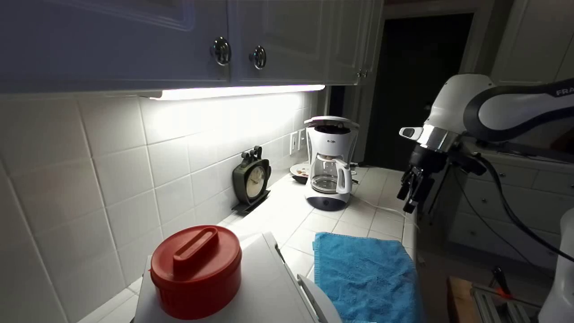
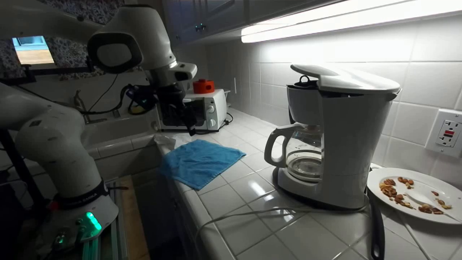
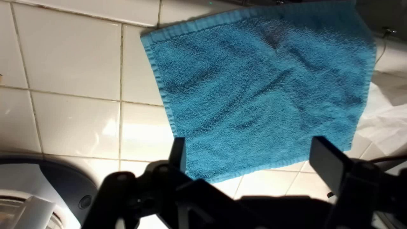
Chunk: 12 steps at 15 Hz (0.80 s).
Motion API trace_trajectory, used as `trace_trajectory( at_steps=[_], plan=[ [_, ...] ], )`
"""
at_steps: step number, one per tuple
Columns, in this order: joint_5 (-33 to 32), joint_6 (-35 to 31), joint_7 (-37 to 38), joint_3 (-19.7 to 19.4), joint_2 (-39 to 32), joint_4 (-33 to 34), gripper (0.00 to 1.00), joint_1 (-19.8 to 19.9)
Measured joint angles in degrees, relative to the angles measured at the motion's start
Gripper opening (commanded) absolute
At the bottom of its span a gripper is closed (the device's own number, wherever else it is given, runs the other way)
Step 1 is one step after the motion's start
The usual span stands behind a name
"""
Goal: Use the blue towel to wipe the countertop.
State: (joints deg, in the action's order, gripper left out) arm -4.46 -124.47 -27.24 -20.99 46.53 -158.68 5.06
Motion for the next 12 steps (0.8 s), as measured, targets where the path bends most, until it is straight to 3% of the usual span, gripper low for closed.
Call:
trace_trajectory(
  at_steps=[5,9,10,12],
  plan=[
    [0.04,-0.32,0.38,0.32,-1.35,0.73,1.0,0.25],
    [2.06,-4.74,-0.13,-0.62,-3.65,1.78,1.0,-1.36],
    [3.88,-5.69,0.71,-0.84,-4.57,2.08,0.75,-1.86],
    [5.91,-6.87,4.01,-0.33,-7.1,2.76,0.66,-2.07]
  ],
)
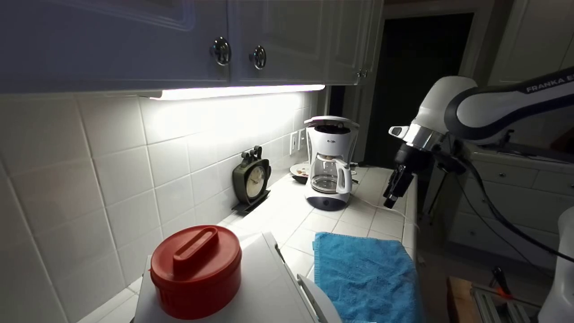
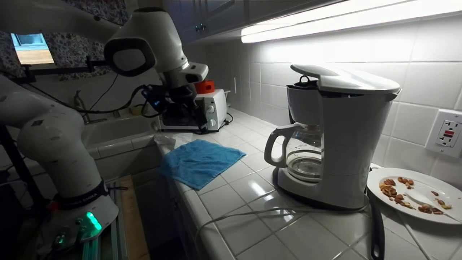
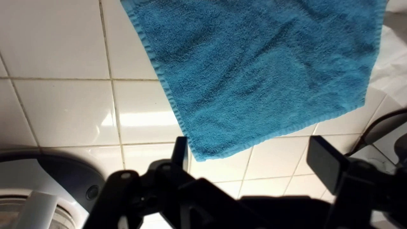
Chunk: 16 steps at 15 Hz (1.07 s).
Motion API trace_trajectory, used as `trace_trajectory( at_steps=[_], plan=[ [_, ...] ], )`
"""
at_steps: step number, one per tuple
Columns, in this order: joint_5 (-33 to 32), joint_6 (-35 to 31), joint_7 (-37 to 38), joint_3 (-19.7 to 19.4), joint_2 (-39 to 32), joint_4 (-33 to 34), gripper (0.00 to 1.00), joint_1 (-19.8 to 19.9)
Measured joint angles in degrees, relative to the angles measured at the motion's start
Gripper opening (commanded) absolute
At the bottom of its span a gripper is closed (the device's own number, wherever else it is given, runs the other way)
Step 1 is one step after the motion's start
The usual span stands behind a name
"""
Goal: Use the blue towel to wipe the countertop.
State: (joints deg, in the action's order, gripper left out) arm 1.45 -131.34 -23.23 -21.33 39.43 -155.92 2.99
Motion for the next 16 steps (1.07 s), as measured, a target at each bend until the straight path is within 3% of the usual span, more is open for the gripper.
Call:
trace_trajectory(
  at_steps=[5,9,13,16],
  plan=[
    [1.17,-1.21,9.4,3.71,-8.11,1.11,0.3,0.65],
    [6.06,1.7,10.57,4.68,-14.01,2.46,0.02,0.04],
    [10.85,7.77,8.24,4.53,-19.6,5.29,0.0,-0.71],
    [11.58,8.6,7.27,4.75,-23.74,7.69,0.0,-0.68]
  ],
)
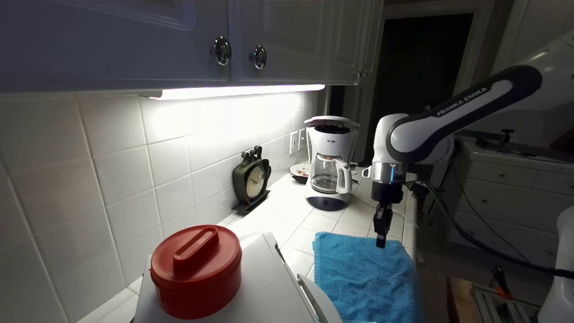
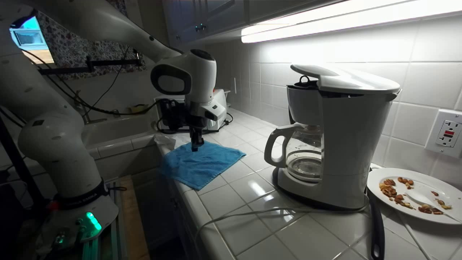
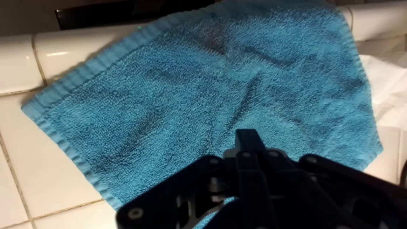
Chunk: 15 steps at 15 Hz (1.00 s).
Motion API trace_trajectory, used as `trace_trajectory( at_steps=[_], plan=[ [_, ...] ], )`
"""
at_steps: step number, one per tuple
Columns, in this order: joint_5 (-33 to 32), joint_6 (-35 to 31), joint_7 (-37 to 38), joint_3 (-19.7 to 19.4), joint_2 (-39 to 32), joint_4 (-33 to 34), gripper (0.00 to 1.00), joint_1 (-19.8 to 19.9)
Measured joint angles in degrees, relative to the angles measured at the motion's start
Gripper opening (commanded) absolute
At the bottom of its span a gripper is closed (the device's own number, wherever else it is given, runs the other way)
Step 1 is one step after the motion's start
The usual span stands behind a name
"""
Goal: Use the blue towel to wipe the countertop.
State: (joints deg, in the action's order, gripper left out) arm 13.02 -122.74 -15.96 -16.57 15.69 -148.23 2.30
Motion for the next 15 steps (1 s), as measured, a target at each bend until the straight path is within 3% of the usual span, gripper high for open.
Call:
trace_trajectory(
  at_steps=[7,15],
  plan=[
    [0.01,-2.75,-0.06,4.09,-7.5,4.54,0.0,0.12],
    [-0.66,-7.76,0.44,8.15,-11.71,5.24,0.0,0.13]
  ],
)
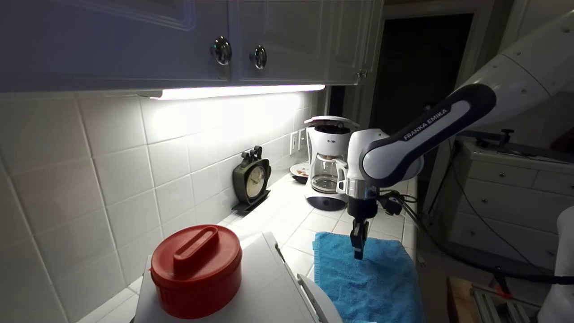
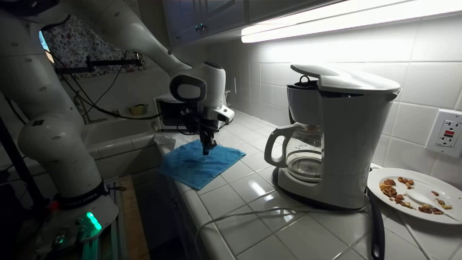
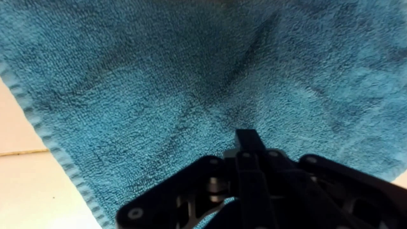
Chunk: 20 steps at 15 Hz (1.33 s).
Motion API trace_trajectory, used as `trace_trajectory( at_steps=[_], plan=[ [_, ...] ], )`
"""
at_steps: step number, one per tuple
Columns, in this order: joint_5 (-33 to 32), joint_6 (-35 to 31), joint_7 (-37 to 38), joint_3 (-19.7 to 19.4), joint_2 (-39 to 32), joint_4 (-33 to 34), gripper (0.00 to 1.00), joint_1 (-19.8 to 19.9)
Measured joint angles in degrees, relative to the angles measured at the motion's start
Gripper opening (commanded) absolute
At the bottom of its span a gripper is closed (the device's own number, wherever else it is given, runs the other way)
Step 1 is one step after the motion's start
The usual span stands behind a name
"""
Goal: Use the blue towel to wipe the countertop.
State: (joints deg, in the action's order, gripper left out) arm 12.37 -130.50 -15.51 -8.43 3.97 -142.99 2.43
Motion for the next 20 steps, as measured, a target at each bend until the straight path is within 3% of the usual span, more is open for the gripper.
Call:
trace_trajectory(
  at_steps=[4,11,15,20],
  plan=[
    [-0.54,-1.56,0.95,1.08,-1.36,0.0,0.0,0.01],
    [-1.4,-9.98,1.11,1.23,-2.31,0.01,0.0,0.35],
    [-1.4,-9.42,2.28,1.23,-2.83,0.41,0.0,0.49],
    [-1.41,-3.22,2.94,1.31,-3.98,2.59,0.0,0.52]
  ],
)
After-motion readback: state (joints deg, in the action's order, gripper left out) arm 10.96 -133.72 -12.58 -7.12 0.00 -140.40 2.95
